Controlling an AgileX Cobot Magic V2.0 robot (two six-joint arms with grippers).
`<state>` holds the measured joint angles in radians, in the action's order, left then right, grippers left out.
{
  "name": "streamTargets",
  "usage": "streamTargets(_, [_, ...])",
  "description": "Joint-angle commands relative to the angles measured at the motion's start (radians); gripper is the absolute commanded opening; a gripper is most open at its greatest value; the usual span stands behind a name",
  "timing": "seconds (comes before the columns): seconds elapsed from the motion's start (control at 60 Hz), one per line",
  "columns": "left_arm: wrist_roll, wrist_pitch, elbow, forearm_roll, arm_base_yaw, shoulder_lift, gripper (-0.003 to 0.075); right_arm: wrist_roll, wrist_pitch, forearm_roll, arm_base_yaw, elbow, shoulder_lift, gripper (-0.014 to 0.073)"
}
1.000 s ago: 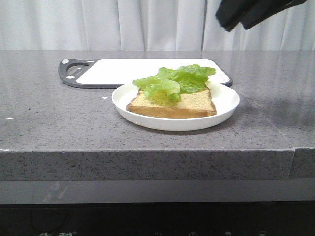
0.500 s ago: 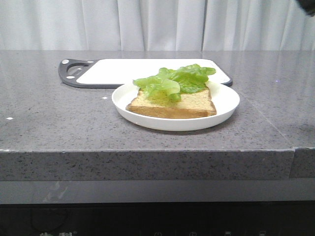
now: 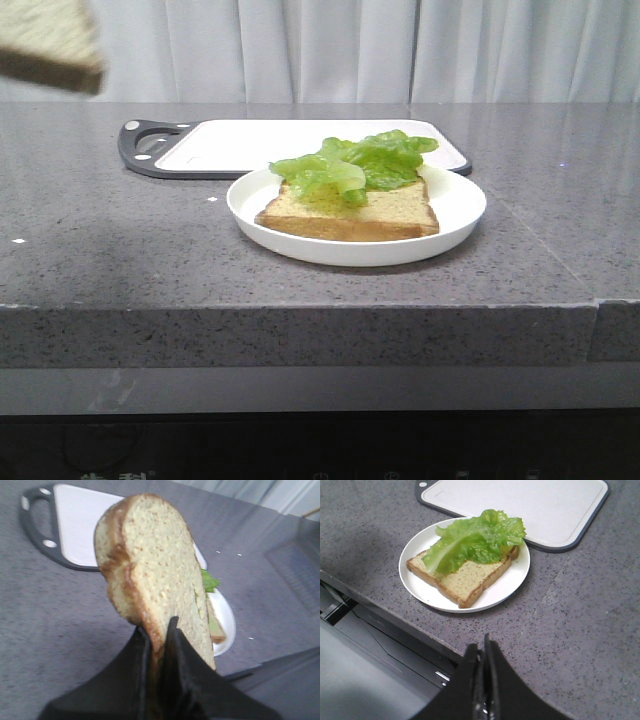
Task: Left arm grabs bread, right arm adds lettuce
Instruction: 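Bring the held bread slice over the lettuce and lower it with the left gripper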
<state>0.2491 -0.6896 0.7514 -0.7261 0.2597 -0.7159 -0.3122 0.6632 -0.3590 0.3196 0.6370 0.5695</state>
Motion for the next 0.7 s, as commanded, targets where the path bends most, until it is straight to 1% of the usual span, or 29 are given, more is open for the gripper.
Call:
streamTargets(0.0, [0.076, -0.032, 0.107, -0.204, -0.001, -0.113, -0.0020, -0.007, -0.052, -0.008, -0.006, 0.026, 0.000, -0.0058])
streamTargets(0.083, [0.184, -0.106, 0.170, -0.337, -0.001, -0.229, -0.0020, -0.007, -0.045, -0.008, -0.006, 0.026, 0.000, -0.0058])
streamTargets(0.2, [0.344, -0.218, 0.240, -0.566, -0.001, -0.422, -0.0020, -0.007, -0.032, -0.008, -0.006, 0.026, 0.000, -0.0058])
streamTargets(0.283, [0.413, -0.301, 0.290, -0.700, -0.001, -0.550, -0.0020, -0.007, -0.024, -0.008, -0.006, 0.026, 0.000, -0.0058])
streamTargets(0.35, [0.433, -0.377, 0.333, -0.781, -0.001, -0.651, -0.0020, -0.007, -0.018, -0.008, -0.006, 0.026, 0.000, -0.0058])
streamTargets(0.4, [0.450, -0.433, 0.375, -0.809, -0.001, -0.728, -0.0020, -0.007, -0.012, -0.008, -0.006, 0.026, 0.000, -0.0058])
streamTargets(0.483, [0.455, -0.491, 0.452, -0.818, -0.001, -0.848, -0.0020, -0.007, -0.009, -0.008, -0.006, 0.026, 0.000, -0.0058])
streamTargets(0.6, [0.455, -0.541, 0.541, -0.824, -0.001, -0.973, -0.0020, -0.007, -0.010, -0.008, -0.006, 0.026, 0.000, -0.0058])
streamTargets(0.683, [0.455, -0.551, 0.564, -0.824, -0.001, -1.019, -0.0020, -0.007, -0.010, -0.008, -0.006, 0.026, 0.000, -0.0058])
